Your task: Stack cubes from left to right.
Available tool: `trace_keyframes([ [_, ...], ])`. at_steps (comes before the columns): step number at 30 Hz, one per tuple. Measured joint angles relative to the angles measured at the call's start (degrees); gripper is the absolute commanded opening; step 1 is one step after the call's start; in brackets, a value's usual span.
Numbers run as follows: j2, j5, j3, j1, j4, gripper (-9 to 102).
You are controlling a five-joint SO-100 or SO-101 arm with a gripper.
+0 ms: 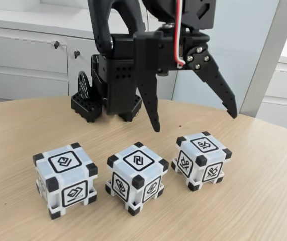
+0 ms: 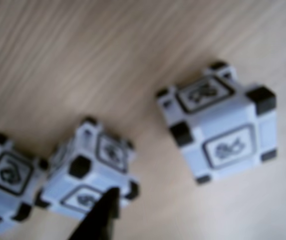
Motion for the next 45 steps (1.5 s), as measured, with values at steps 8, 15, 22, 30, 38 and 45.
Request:
trace_keyframes([
  [8,-3.69,-2.2,0.0,0.0,-3.87,41],
  [15,-10.55,-4.22,0.0,0.0,-8.79,41],
  [22,-11.16,-5.62,0.0,-1.14,-12.57,39],
  [30,-11.16,-1.67,0.0,-10.99,-13.71,39],
  [38,-11.51,-0.88,0.0,-12.74,-13.71,39],
  [45,-11.51,0.44,0.53,-12.48,-13.71,38],
])
